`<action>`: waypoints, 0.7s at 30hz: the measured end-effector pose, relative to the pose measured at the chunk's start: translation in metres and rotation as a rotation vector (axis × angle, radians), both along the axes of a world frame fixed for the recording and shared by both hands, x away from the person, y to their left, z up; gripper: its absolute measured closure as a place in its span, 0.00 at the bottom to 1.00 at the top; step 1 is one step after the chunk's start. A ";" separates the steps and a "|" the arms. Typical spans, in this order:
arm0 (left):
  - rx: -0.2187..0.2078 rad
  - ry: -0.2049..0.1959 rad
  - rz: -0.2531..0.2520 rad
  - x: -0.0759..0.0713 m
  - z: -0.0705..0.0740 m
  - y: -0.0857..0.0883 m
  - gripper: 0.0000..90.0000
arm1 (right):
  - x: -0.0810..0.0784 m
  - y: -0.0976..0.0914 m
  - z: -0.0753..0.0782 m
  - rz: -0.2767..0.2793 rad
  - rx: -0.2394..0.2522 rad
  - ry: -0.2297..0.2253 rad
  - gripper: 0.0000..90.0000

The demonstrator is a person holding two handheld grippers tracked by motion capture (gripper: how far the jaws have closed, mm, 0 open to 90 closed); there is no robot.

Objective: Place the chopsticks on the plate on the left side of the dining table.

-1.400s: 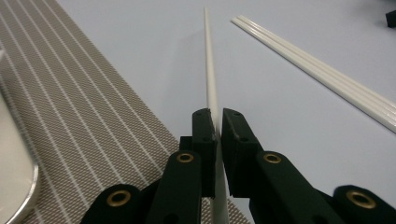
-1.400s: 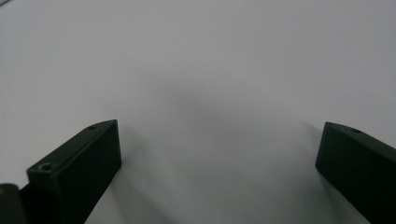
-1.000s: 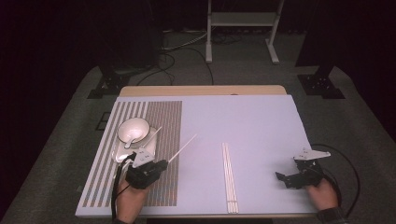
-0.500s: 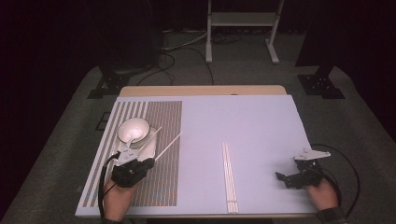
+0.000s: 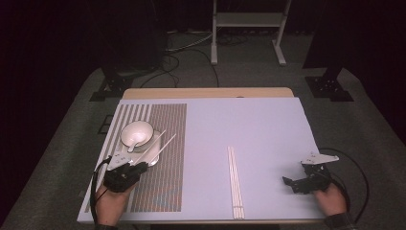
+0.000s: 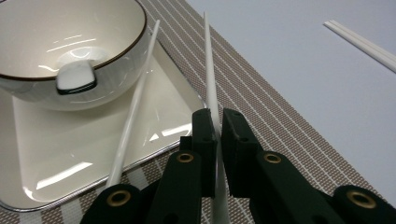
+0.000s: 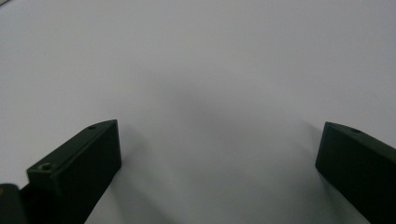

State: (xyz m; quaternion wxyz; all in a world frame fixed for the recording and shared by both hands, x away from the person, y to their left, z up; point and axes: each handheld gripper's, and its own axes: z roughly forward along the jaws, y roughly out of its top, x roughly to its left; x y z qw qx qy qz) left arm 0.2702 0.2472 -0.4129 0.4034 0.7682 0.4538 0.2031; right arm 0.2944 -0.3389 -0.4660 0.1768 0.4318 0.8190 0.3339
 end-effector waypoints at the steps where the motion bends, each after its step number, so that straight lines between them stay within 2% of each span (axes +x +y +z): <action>1: -0.002 -0.003 0.007 0.000 -0.001 0.001 0.93 | 0.000 0.000 0.000 0.001 -0.001 0.000 0.00; 8: 0.000 0.003 0.034 0.002 -0.004 0.011 0.93 | 0.000 0.000 0.000 0.001 -0.001 0.000 0.00; 21: 0.001 0.008 0.062 0.005 -0.008 0.017 0.93 | 0.000 0.000 0.000 0.000 -0.001 0.000 0.00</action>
